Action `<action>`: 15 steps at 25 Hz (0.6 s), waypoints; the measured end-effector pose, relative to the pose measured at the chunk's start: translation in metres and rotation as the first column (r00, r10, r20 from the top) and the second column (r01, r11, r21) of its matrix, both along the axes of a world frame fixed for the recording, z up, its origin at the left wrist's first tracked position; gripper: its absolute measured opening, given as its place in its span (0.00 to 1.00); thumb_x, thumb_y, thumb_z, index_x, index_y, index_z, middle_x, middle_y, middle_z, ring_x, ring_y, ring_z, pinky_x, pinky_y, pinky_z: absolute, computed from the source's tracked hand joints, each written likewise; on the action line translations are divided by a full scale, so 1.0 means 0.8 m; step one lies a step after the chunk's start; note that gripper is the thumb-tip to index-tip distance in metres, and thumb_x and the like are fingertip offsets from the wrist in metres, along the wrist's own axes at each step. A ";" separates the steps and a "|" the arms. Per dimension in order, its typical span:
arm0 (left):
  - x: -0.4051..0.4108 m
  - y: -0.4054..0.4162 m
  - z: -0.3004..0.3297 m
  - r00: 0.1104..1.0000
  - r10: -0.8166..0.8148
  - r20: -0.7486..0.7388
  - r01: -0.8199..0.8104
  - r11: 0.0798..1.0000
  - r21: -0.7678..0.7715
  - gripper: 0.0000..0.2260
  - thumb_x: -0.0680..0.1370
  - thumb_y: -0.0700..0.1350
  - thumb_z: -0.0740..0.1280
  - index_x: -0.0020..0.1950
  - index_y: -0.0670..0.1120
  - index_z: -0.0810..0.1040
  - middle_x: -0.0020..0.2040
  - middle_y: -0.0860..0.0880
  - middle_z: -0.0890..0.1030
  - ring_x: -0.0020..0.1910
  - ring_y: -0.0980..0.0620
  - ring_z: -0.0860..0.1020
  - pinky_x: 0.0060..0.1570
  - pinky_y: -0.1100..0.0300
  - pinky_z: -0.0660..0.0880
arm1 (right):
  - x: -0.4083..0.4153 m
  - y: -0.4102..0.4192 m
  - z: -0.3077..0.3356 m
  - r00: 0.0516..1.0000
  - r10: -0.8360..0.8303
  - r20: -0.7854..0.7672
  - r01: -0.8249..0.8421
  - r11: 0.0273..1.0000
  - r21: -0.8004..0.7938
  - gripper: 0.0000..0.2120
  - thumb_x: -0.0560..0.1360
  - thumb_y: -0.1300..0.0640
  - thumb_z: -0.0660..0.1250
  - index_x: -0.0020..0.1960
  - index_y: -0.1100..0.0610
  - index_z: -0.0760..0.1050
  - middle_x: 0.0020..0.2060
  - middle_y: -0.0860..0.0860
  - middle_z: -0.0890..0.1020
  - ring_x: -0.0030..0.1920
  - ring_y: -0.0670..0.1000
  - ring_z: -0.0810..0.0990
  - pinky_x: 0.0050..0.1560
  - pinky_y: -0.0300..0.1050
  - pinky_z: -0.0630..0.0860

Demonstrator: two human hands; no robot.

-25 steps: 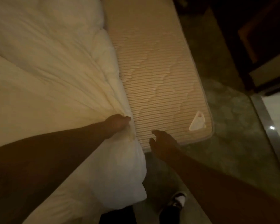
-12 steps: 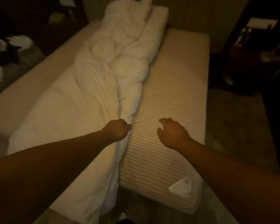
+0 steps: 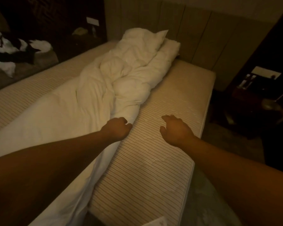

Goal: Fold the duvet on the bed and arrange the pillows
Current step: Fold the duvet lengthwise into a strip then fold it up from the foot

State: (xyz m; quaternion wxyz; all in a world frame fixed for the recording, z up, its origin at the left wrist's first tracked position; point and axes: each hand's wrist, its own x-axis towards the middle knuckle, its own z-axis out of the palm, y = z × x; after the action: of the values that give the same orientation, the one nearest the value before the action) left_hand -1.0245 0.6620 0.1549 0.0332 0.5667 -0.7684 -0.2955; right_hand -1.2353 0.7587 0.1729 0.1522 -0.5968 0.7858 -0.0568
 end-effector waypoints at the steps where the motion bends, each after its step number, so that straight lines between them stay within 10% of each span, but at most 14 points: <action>1: -0.012 0.002 0.001 1.000 0.002 0.006 -0.002 1.000 -0.012 0.23 0.81 0.56 0.59 0.71 0.44 0.70 0.68 0.43 0.74 0.66 0.44 0.73 0.61 0.57 0.68 | -0.011 -0.004 0.000 1.000 0.002 0.012 -0.002 1.000 0.002 0.28 0.82 0.49 0.56 0.79 0.55 0.55 0.78 0.54 0.57 0.78 0.54 0.53 0.76 0.49 0.52; 15: -0.333 0.004 0.049 0.950 0.244 0.193 -0.227 0.968 -0.108 0.23 0.82 0.55 0.56 0.73 0.45 0.68 0.72 0.44 0.70 0.69 0.44 0.69 0.67 0.55 0.64 | -0.400 -0.076 -0.008 0.976 0.207 0.063 -0.205 0.978 -0.035 0.28 0.80 0.47 0.57 0.78 0.53 0.58 0.76 0.54 0.62 0.74 0.58 0.62 0.71 0.55 0.65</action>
State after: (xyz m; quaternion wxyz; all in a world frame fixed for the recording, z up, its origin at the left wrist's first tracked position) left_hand -1.2909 0.6653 0.1939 0.0130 0.6797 -0.7065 -0.1967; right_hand -1.5553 0.6977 0.1664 0.1747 -0.6748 0.7135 -0.0717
